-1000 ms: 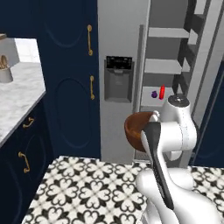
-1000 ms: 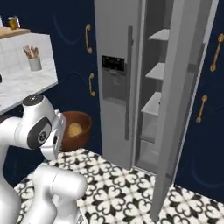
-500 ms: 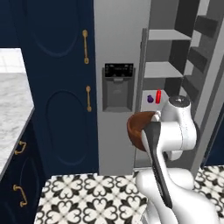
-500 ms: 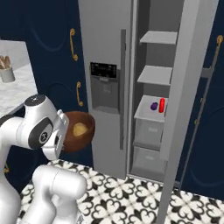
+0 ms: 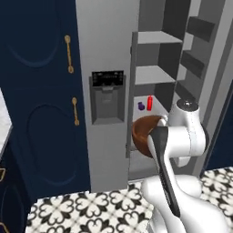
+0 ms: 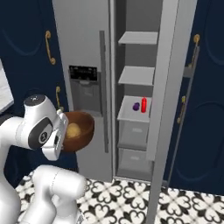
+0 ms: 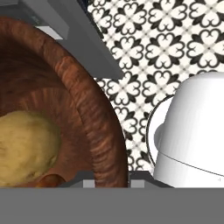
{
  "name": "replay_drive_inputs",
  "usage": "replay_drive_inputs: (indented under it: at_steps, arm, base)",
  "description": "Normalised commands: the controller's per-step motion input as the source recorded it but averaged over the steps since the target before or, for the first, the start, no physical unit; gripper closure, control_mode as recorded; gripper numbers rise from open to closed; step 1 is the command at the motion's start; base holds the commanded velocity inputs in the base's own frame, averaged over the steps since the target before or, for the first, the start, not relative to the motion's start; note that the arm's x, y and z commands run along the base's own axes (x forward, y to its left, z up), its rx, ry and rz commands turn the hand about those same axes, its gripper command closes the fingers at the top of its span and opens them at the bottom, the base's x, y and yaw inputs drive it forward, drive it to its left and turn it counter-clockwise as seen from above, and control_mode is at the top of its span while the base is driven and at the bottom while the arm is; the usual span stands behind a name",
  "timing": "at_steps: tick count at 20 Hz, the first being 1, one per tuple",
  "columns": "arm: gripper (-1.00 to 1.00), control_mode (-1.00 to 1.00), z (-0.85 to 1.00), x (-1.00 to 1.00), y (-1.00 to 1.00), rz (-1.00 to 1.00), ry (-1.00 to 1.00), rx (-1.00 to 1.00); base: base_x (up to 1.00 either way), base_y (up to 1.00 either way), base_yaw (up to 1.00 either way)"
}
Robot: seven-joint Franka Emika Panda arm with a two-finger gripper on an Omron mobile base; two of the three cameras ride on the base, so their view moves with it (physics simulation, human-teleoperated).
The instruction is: Pick the chicken drumstick and potato from their plates and place them in the bowl. Then put the bowl in the fridge.
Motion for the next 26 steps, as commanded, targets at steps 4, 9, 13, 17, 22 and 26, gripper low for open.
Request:
replay_drive_inputs:
  at_steps: [4, 9, 13, 17, 22, 26]
  arm:
    - [1.00, 1.00, 0.00, 0.00, 0.00, 0.00, 0.00, 0.00]
    - [1.00, 1.00, 0.00, 0.00, 0.00, 0.00, 0.00, 0.00]
    - [1.00, 1.00, 0.00, 0.00, 0.00, 0.00, 0.00, 0.00]
    - [1.00, 1.00, 0.00, 0.00, 0.00, 0.00, 0.00, 0.00]
    - [1.00, 1.00, 0.00, 0.00, 0.00, 0.00, 0.00, 0.00]
    - [1.00, 1.00, 0.00, 0.00, 0.00, 0.00, 0.00, 0.00]
  base:
    - [0.52, -0.10, -0.37]
    - [0.42, -0.06, -0.19]
    - [0.08, -0.22, 0.01]
    - [0.00, -0.48, 0.12]
    - [0.03, -0.35, 0.20]
    - [0.15, -0.22, 0.10]
